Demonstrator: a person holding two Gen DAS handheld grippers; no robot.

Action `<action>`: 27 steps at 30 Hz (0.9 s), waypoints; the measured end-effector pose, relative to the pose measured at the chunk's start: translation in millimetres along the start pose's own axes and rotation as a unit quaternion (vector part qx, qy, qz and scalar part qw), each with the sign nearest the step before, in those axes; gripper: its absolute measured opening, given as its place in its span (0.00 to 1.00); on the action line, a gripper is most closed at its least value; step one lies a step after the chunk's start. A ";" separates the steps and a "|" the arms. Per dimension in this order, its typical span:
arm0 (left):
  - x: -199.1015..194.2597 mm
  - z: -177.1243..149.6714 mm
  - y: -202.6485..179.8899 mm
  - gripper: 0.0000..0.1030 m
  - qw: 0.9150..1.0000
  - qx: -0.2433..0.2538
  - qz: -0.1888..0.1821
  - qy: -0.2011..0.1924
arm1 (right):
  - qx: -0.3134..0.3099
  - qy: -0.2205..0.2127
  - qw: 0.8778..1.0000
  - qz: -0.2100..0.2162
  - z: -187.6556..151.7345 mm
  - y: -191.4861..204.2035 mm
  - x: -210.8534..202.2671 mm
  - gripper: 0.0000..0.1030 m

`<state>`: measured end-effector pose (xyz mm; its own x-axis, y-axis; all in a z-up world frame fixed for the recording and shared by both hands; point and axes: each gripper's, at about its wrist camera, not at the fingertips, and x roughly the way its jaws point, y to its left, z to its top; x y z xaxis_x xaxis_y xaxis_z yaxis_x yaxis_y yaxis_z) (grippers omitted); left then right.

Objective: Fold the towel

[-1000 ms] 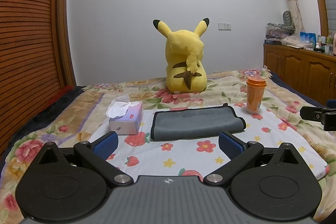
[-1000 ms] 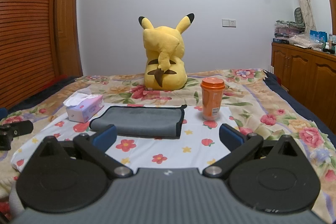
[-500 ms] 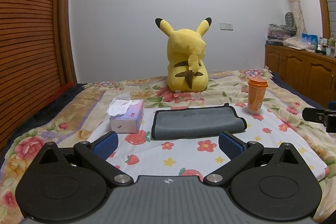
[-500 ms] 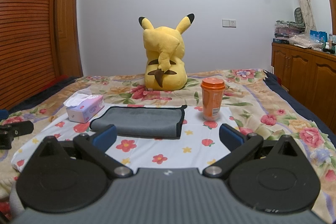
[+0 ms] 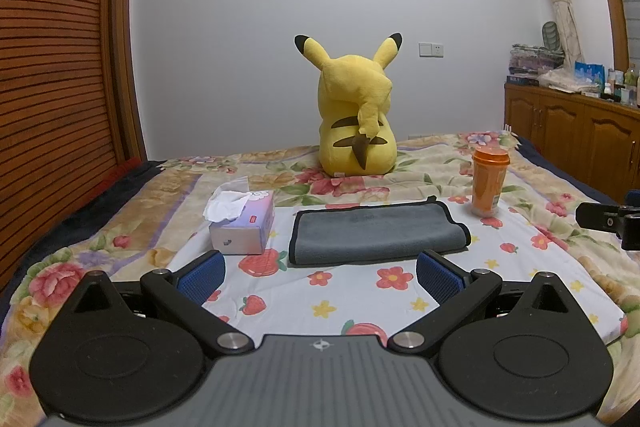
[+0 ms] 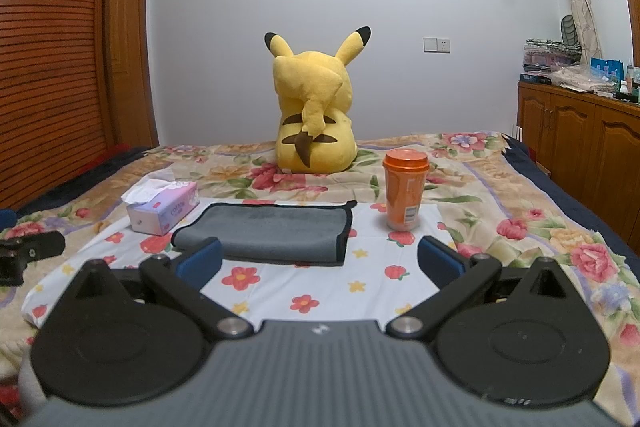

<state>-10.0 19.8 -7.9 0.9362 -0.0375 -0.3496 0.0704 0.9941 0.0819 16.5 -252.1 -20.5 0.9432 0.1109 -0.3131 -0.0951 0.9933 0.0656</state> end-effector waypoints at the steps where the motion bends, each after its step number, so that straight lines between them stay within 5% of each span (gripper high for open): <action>1: -0.4 -0.6 0.6 1.00 1.000 0.000 0.000 0.000 | 0.000 0.000 1.000 0.000 -0.1 -0.2 0.0 1.00; 27: 1.2 1.7 -1.4 1.00 1.000 0.002 -0.002 0.005 | 0.000 0.000 1.000 0.000 -0.6 0.2 0.1 1.00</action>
<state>-8.4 18.2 -6.9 0.9323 -0.0405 -0.3595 0.0760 0.9935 0.0851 16.4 -251.8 -21.1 0.9433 0.1112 -0.3126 -0.0953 0.9933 0.0657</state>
